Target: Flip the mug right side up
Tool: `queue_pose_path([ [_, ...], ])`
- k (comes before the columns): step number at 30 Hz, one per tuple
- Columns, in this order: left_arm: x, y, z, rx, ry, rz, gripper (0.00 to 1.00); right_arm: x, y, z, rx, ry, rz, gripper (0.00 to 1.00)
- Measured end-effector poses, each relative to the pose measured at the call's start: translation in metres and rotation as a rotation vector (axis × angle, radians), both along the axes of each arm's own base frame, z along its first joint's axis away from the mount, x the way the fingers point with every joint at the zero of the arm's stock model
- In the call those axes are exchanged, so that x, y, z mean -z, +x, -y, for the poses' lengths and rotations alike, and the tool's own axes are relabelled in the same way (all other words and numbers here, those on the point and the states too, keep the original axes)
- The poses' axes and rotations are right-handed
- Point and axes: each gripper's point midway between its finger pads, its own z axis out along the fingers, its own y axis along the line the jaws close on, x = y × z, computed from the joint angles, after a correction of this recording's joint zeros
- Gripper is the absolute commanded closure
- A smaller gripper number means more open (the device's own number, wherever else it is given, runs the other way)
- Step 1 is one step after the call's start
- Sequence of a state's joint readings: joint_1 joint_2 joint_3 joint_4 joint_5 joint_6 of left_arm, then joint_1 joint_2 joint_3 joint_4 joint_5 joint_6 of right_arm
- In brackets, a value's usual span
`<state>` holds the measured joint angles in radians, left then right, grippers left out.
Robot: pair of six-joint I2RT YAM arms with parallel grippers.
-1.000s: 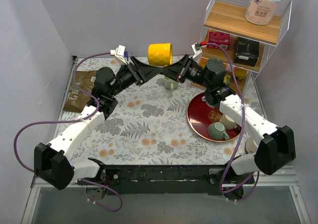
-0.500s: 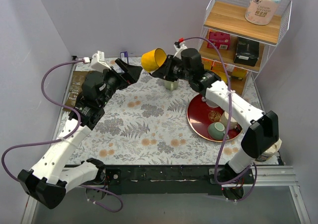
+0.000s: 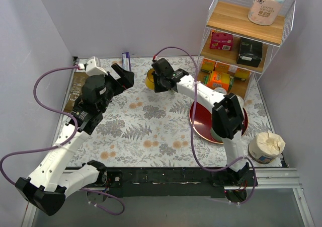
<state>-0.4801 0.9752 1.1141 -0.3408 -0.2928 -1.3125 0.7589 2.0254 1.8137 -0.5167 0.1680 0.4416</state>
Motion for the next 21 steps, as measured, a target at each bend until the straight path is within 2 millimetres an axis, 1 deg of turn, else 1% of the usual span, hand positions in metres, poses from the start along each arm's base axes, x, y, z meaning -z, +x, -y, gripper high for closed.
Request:
queue_pose_path([
  [4,0.009,-0.001,-0.001,-0.002,0.018,-0.034,0.02,0.031,0.025,-0.001,0.005,-0.102,0.008,0.99],
  [7,0.017,-0.002,-0.002,-0.004,0.031,-0.060,0.02,0.045,0.031,-0.001,0.000,-0.150,0.004,0.99],
  [12,0.022,-0.003,-0.003,-0.008,0.036,-0.082,0.02,0.056,0.035,0.006,0.007,-0.210,0.007,0.99],
  [21,0.026,-0.002,-0.002,-0.013,0.025,-0.097,0.02,0.070,0.031,0.015,0.002,-0.269,-0.020,0.99],
])
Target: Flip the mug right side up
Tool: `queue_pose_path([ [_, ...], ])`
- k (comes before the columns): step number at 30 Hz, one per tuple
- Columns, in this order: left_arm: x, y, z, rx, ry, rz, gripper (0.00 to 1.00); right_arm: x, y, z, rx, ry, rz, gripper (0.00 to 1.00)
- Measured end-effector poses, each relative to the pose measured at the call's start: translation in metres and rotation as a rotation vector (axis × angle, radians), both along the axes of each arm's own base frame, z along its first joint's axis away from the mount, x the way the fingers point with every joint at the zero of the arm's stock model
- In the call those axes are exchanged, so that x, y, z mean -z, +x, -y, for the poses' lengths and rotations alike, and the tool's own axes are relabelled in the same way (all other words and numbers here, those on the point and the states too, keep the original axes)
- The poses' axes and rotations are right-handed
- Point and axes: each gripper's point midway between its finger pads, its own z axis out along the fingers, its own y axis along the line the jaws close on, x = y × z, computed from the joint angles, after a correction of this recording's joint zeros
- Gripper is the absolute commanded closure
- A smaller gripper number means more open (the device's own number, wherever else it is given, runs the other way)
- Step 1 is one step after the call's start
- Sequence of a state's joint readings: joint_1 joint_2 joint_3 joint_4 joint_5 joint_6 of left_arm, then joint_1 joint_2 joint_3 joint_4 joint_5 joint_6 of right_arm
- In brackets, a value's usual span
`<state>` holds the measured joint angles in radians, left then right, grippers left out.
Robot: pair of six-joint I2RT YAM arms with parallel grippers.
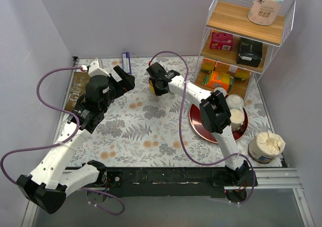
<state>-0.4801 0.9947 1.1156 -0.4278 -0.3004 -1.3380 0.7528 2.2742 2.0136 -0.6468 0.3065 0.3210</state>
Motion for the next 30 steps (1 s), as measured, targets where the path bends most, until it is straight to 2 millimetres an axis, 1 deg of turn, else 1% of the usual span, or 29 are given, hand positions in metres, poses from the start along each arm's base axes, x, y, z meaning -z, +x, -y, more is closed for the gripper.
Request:
queue_pose_path([
  [6,0.006,0.002,0.002,-0.001,0.005,-0.019,0.02,0.017,-0.003,0.004,-0.008,-0.038,-0.033,0.99],
  [8,0.007,0.002,0.002,-0.001,0.006,-0.021,0.02,0.017,-0.003,0.003,-0.010,-0.036,-0.032,0.99],
  [9,0.007,0.003,0.002,-0.001,0.006,-0.022,0.02,0.017,-0.003,0.003,-0.010,-0.037,-0.034,0.94],
  [10,0.007,0.003,0.002,-0.001,0.007,-0.022,0.02,0.016,-0.003,0.003,-0.010,-0.038,-0.035,0.82],
  [12,0.008,0.003,0.002,-0.001,0.008,-0.024,0.02,0.016,-0.003,0.002,-0.011,-0.038,-0.037,0.68],
  [13,0.009,0.003,0.002,0.000,0.009,-0.026,0.02,0.016,-0.003,0.002,-0.012,-0.038,-0.040,0.57],
  [15,0.011,0.005,0.003,0.000,0.012,-0.032,0.02,0.015,-0.002,0.001,-0.009,-0.032,-0.038,0.49],
  [16,0.012,0.005,0.003,0.000,0.014,-0.036,0.02,0.013,-0.001,0.000,-0.010,-0.027,-0.034,0.41],
  [19,0.015,0.007,0.004,0.000,0.018,-0.044,0.02,0.008,0.002,-0.003,-0.007,-0.006,-0.026,0.34],
  [24,0.018,0.008,0.005,0.000,0.023,-0.053,0.02,0.002,0.007,-0.002,0.005,0.029,-0.036,0.29],
  [27,0.018,0.008,0.005,0.001,0.023,-0.053,0.02,-0.007,0.013,-0.001,0.013,0.066,-0.038,0.26],
  [28,0.018,0.008,0.005,0.002,0.023,-0.053,0.02,-0.011,0.013,0.000,0.014,0.077,-0.043,0.20],
  [30,0.018,0.008,0.006,0.008,0.023,-0.052,0.02,-0.021,0.010,0.004,0.008,0.093,-0.053,0.18],
])
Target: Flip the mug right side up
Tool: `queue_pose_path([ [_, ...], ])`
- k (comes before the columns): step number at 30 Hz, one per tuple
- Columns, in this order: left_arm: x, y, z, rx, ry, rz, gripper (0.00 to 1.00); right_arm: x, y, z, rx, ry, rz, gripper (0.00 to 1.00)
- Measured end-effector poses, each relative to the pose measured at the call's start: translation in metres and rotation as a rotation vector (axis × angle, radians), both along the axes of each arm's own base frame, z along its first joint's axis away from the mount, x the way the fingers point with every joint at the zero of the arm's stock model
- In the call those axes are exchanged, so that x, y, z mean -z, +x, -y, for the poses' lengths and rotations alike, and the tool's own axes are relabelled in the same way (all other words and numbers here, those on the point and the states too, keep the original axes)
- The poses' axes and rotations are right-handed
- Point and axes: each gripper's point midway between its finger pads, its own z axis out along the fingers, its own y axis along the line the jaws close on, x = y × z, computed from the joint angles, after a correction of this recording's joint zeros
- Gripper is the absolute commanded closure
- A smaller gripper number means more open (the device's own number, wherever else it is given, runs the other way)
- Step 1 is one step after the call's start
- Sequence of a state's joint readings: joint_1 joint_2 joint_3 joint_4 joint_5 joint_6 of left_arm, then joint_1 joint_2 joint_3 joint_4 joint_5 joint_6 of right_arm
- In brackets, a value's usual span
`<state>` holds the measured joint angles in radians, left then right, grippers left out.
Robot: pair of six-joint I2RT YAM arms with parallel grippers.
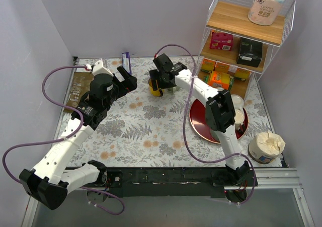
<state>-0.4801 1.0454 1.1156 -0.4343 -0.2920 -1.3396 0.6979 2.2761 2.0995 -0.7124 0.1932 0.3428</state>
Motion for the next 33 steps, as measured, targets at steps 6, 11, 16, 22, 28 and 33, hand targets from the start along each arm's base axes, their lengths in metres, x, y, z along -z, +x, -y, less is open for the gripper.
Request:
queue_pose_path([
  [6,0.002,0.002,0.010,0.049,-0.005,0.002,0.02,-0.067,-0.034,0.044,-0.001,0.051,0.028,0.18],
  [11,0.012,0.003,0.026,0.124,-0.024,-0.005,0.02,-0.116,-0.078,0.119,0.072,0.047,0.104,0.18],
  [16,0.026,0.004,0.044,0.211,-0.040,-0.031,0.02,-0.099,-0.110,0.200,0.224,-0.039,0.088,0.18],
  [22,0.032,0.005,0.059,0.280,-0.057,-0.049,0.02,-0.042,-0.158,0.266,0.360,-0.160,-0.085,0.20],
  [28,0.032,0.004,0.065,0.313,-0.069,-0.049,0.02,-0.039,-0.185,0.296,0.444,-0.148,-0.114,0.21],
  [33,0.030,0.003,0.068,0.325,-0.077,-0.041,0.02,-0.034,-0.203,0.302,0.465,-0.080,-0.134,0.23],
])
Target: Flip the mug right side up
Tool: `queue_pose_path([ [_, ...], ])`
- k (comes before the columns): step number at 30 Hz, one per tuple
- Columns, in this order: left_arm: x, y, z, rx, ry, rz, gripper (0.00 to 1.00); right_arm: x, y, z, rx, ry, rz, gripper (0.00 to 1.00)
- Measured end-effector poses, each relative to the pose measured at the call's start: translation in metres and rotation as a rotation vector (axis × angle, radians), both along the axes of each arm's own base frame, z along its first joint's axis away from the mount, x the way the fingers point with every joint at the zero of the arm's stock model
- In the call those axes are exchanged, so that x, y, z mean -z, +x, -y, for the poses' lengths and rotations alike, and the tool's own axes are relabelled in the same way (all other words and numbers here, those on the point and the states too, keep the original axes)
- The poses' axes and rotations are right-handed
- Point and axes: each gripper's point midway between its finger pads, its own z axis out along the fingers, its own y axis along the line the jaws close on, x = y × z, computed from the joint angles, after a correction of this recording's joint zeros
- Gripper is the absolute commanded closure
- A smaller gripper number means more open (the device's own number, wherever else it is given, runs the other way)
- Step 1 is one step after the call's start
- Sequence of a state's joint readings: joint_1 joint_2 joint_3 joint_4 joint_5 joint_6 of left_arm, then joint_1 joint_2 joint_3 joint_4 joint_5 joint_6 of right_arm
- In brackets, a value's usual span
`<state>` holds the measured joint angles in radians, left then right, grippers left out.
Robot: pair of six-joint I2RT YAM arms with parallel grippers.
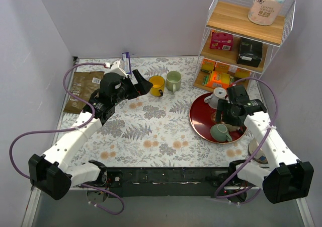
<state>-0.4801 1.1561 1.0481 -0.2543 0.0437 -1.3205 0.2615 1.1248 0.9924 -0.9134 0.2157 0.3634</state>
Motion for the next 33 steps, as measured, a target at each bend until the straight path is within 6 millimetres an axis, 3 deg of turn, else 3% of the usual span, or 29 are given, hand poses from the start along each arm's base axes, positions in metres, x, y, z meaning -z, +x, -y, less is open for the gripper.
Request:
queue_pose_path([
  [5,0.008,0.000,0.001,0.002,0.005,-0.018,0.02,0.023,-0.020,0.008,0.055,0.085,-0.069,0.22],
  [19,0.012,0.001,0.001,0.003,0.014,-0.025,0.02,0.066,-0.033,0.012,0.125,0.214,-0.147,0.22],
  [33,0.017,0.001,0.001,0.006,0.024,-0.027,0.02,0.065,-0.023,-0.008,0.003,0.306,-0.118,0.27],
])
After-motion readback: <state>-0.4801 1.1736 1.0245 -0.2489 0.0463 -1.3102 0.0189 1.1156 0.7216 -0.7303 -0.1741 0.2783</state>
